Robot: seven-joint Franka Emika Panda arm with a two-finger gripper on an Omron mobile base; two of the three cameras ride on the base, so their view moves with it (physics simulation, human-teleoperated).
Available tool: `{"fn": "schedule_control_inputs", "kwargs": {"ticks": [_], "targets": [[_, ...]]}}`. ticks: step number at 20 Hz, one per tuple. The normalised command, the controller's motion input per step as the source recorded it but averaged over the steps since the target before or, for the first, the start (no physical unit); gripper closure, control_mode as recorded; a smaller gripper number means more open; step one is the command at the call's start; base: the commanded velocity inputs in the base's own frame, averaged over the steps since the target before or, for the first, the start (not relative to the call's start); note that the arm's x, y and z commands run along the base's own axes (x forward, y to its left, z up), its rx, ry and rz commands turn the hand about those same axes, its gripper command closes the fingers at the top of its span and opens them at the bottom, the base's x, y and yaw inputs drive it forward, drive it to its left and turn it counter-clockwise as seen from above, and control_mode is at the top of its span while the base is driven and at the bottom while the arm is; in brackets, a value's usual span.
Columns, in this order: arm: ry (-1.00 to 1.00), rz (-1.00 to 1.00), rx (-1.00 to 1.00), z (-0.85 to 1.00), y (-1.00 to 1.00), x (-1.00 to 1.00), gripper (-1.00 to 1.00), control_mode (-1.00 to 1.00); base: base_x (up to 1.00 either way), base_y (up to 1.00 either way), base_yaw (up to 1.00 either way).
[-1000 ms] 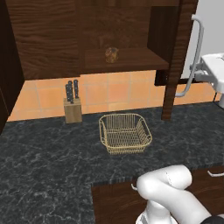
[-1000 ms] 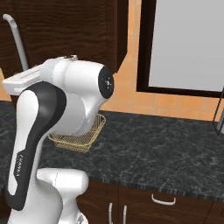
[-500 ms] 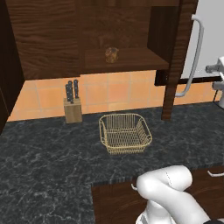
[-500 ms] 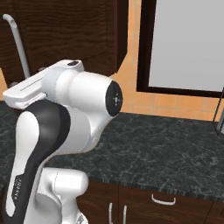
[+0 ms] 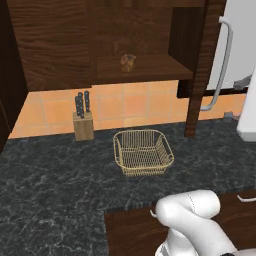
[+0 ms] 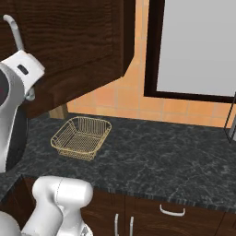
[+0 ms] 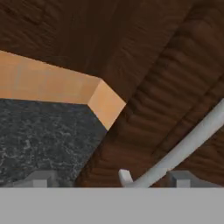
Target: Open the cabinet, pick up the bread from the cabinet and place it in the basket. Then move the basket to the dining counter.
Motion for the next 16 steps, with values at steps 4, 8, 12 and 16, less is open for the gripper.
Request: {"fn": "schedule_control_inputs", "kwargs": {"ticks": [4,8,12,16], "targets": [[0.12,-0.38,-0.76,-0.08,0.32,0.77,-1.0,-1.0,0.0,0.0,0.0],[0.03,-0.35,-0.73,0.0,0.49,0.45,-1.0,-1.0,0.0,0.0,0.0],[0.0,-0.32,-0.31,0.0,0.23,-0.12,-1.0,-1.0,0.0,0.0,0.0],[-0.03,-0.31,-0.2,0.0,0.11,-0.42,-1.0,-1.0,0.0,0.0,0.0]]}}
